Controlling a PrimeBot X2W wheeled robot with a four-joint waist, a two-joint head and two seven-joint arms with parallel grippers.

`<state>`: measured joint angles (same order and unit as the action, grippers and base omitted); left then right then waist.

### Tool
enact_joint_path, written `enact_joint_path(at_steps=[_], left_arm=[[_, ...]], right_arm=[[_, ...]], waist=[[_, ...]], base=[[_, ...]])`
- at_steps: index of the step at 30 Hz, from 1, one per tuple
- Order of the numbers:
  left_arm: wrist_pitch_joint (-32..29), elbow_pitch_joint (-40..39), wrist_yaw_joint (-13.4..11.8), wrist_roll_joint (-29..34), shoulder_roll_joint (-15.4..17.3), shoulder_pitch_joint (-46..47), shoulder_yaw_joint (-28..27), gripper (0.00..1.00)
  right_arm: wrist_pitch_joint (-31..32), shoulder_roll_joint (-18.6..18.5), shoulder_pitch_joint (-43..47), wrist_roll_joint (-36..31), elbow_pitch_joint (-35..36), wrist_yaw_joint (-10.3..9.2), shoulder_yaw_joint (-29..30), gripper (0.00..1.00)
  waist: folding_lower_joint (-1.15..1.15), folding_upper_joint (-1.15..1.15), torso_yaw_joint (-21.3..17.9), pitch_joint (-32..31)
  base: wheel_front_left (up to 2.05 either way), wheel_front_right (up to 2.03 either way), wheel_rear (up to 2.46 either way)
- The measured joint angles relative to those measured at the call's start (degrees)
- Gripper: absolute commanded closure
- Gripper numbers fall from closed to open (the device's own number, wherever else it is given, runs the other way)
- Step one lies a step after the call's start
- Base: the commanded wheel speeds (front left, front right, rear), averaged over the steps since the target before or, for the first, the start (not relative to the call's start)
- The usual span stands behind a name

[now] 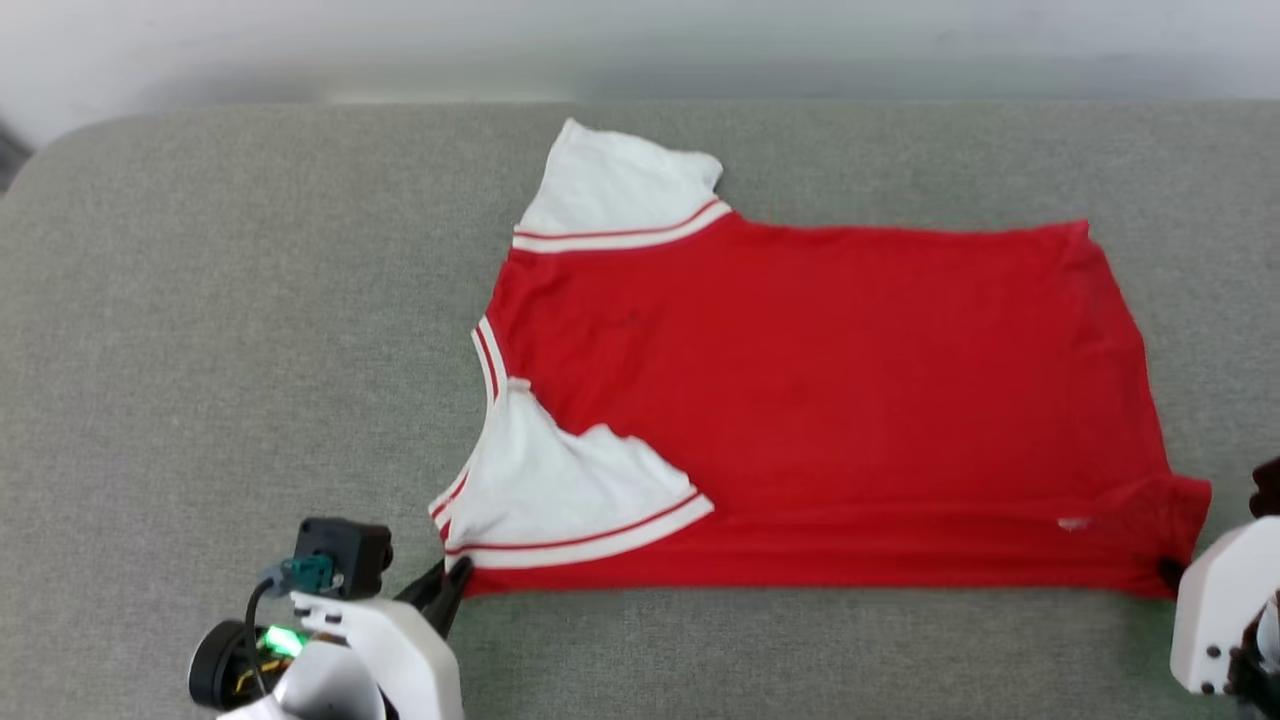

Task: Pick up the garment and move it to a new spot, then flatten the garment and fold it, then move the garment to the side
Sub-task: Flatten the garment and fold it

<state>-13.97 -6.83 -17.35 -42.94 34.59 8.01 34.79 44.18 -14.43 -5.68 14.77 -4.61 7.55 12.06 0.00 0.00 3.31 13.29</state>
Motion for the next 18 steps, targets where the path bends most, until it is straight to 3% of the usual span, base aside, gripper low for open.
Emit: enact_joint_path(at_steps=[10, 18], left_arm=[[-1.4, -2.1, -0.7, -2.4, 3.1, -8.4, 1.1, 1.00], [-2.0, 0.3, 0.2, -2.5, 2.7, -9.5, 2.9, 1.00]], right_arm=[[4.9, 0.6, 9.7, 0.6, 8.2, 0.00, 1.8, 1.00], [6.5, 1.7, 12.1, 0.2, 8.5, -0.01, 1.9, 1.00]], waist=[[0.00, 0.00, -1.2, -2.8], [0.00, 0.00, -1.2, -2.4]], base=[[0.00, 0.00, 0.00], [0.00, 0.00, 0.00]])
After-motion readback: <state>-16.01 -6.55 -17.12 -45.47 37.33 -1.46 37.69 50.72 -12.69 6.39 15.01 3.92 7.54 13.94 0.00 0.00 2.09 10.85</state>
